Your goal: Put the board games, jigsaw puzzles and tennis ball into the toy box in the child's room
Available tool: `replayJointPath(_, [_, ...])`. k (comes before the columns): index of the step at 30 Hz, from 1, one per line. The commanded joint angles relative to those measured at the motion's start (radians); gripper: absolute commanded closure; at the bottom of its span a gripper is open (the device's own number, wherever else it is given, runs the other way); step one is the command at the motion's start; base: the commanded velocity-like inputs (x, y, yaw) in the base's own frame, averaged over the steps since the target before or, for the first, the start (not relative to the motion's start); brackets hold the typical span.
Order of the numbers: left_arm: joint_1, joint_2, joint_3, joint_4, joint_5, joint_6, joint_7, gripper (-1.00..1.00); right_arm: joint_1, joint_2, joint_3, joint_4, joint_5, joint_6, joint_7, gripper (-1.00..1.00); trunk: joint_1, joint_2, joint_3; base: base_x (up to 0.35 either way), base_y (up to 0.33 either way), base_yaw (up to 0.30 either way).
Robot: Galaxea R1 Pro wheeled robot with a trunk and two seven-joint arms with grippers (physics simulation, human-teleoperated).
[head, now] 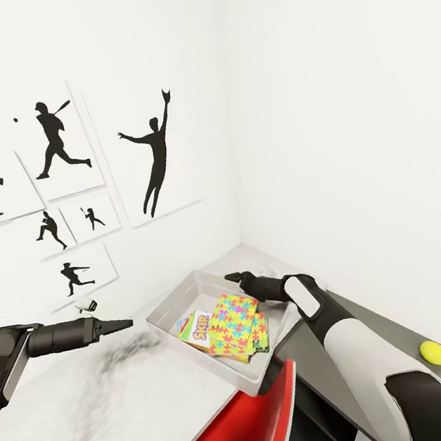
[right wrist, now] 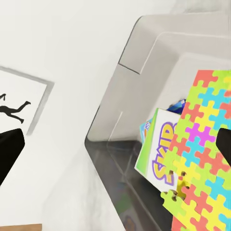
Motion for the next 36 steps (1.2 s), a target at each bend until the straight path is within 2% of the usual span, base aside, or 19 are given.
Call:
replayJointPath(1, [-0.001,0.001,-0.003,0.000,0.004,0.011,-0.001,-1.00,-0.001,-0.010,-0.002,-0.003,0.000,0.005,0.022,-1.00,0.000,-0.002,-0.002,-0.073,0.000,0.000])
replayJointPath(8, [-0.001,0.001,-0.003,0.000,0.004,0.011,0.000,-1.00,-0.002,-0.072,0.001,-0.028,0.002,-0.001,0.209,-1.00,0.000,-0.002,-0.002,-0.029,0.000,0.000])
replayJointPath(14, [-0.001,0.001,-0.003,0.000,0.004,0.010,0.000,-1.00,0.017,-0.115,0.000,-0.086,0.003,-0.003,0.296,-1.00,0.000,-0.002,-0.002,-0.049,0.000,0.000])
replayJointPath(19, [-0.001,0.001,-0.004,0.000,0.003,0.010,0.000,-1.00,0.095,-0.161,-0.004,-0.172,-0.004,-0.001,0.330,-1.00,0.000,-0.002,-0.002,-0.257,0.000,0.000])
replayJointPath(25, [-0.001,0.001,-0.004,0.000,0.003,0.010,0.000,-1.00,0.257,-0.209,-0.018,-0.344,-0.010,0.000,0.420,-1.00,0.000,-0.002,-0.002,-0.144,0.000,0.000])
replayJointPath(27, [-0.001,0.001,-0.004,0.000,0.003,0.010,0.000,-1.00,0.288,-0.220,-0.023,-0.372,-0.011,0.000,0.444,-1.00,0.000,-0.002,-0.002,-0.038,0.000,0.000])
replayJointPath(29, [-0.001,0.001,-0.004,0.000,0.003,0.010,-0.001,-1.00,0.348,-0.240,-0.039,-0.409,-0.011,-0.002,0.489,-1.00,0.000,-0.002,-0.002,-0.017,0.000,0.000])
replayJointPath(31, [-0.001,0.001,-0.004,0.000,0.003,0.010,-0.001,-1.00,0.384,-0.248,-0.063,-0.421,-0.011,-0.003,0.519,-1.00,0.000,-0.002,-0.002,-0.009,0.000,-0.012])
replayJointPath(36, [-0.001,0.001,-0.005,0.000,0.003,0.010,0.000,-1.00,0.420,-0.256,-0.115,-0.430,-0.010,-0.019,0.559,-1.00,0.000,-0.002,0.000,-0.003,0.000,-0.129])
